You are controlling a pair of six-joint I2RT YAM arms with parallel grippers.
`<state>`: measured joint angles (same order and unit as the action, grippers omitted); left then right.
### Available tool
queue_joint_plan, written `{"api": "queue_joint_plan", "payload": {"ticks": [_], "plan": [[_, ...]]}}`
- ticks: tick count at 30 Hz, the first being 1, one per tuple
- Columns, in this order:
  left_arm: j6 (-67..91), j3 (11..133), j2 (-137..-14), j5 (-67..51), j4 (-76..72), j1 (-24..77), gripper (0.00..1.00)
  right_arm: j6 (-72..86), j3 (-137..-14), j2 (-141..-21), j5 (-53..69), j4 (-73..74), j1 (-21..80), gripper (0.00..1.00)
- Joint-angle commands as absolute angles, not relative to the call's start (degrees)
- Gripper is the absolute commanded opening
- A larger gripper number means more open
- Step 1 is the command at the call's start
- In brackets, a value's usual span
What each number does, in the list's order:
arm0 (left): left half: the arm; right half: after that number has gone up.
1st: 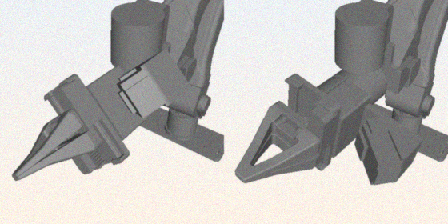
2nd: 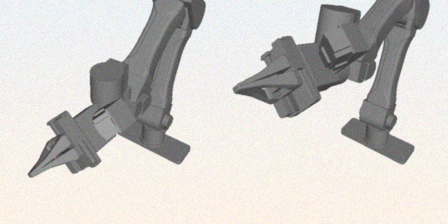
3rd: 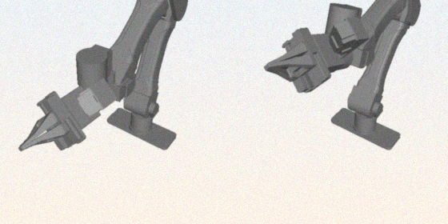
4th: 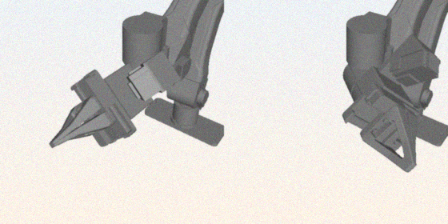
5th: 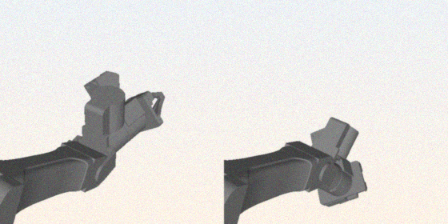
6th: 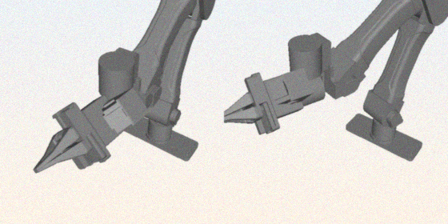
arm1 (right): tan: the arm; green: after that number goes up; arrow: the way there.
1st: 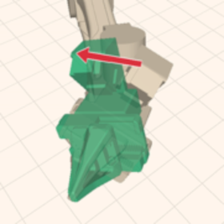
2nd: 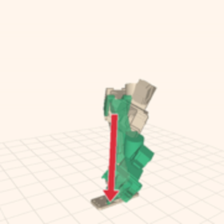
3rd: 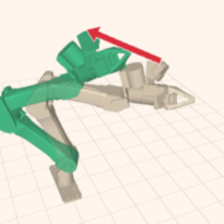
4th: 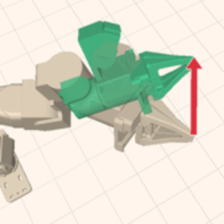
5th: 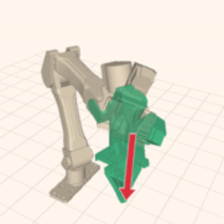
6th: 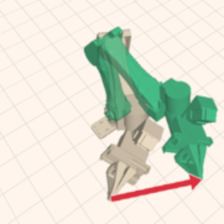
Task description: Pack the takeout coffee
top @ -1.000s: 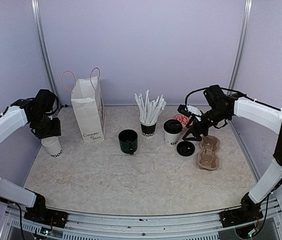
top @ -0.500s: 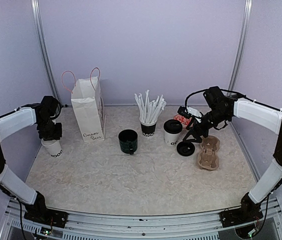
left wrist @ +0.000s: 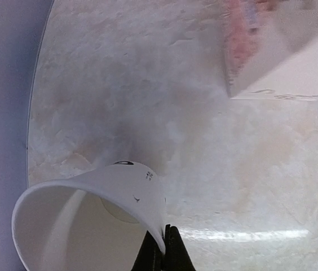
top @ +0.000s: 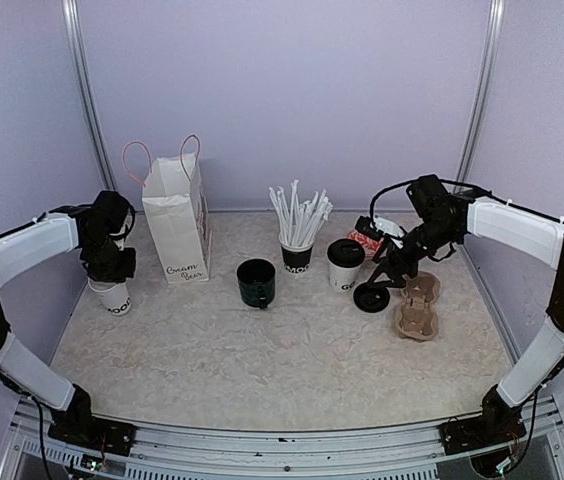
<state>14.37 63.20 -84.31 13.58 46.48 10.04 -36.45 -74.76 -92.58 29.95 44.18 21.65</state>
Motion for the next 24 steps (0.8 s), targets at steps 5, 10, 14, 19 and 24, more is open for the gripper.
{"api": "queue_joint_plan", "payload": {"ticks": [5, 10, 14, 19, 24], "plan": [[20.1, 77.0, -77.0, 12.2, 58.0, 31.0, 0.00, -41.9, -69.5, -93.3, 23.4, 44.6, 22.9, 0.73], [18.6, 83.3, -78.7, 9.4, 59.3, 44.9, 0.00, -45.4, -66.9, -94.7, 19.0, 41.7, 24.6, 0.63], [16.1, 84.3, -81.5, 6.0, 57.4, 52.9, 0.00, -48.6, -66.3, -96.9, 16.2, 40.5, 26.1, 0.55], [13.4, 84.0, -86.1, 5.9, 55.2, 58.8, 0.00, -51.0, -64.9, -99.9, 9.5, 37.7, 27.8, 0.52], [11.8, 84.2, -89.9, 6.0, 52.0, 62.5, 0.00, -51.2, -65.0, -101.8, 6.6, 36.2, 27.9, 0.51]]}}
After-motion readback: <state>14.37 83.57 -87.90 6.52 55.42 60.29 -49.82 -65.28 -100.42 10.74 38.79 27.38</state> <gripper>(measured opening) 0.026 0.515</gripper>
